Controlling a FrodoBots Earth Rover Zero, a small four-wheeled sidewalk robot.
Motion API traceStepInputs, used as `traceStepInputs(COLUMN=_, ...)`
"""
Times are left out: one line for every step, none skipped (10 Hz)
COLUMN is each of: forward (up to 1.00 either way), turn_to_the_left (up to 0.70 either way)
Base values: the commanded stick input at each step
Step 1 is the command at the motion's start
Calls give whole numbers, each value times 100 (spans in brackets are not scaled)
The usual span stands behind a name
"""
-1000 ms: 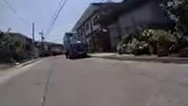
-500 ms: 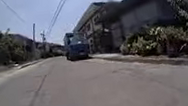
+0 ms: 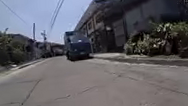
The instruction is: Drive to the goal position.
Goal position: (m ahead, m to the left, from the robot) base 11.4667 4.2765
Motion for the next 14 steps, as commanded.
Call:
traceStepInputs(forward=100, turn_to_the_left=39)
traceStepInputs(forward=100, turn_to_the_left=40)
traceStepInputs(forward=100, turn_to_the_left=31)
traceStepInputs(forward=100, turn_to_the_left=6)
traceStepInputs(forward=100, turn_to_the_left=0)
traceStepInputs(forward=100, turn_to_the_left=0)
traceStepInputs(forward=100, turn_to_the_left=0)
traceStepInputs(forward=100, turn_to_the_left=0)
traceStepInputs(forward=100, turn_to_the_left=0)
traceStepInputs(forward=100, turn_to_the_left=0)
traceStepInputs(forward=100, turn_to_the_left=0)
traceStepInputs(forward=100, turn_to_the_left=0)
traceStepInputs(forward=100, turn_to_the_left=0)
traceStepInputs(forward=100, turn_to_the_left=0)
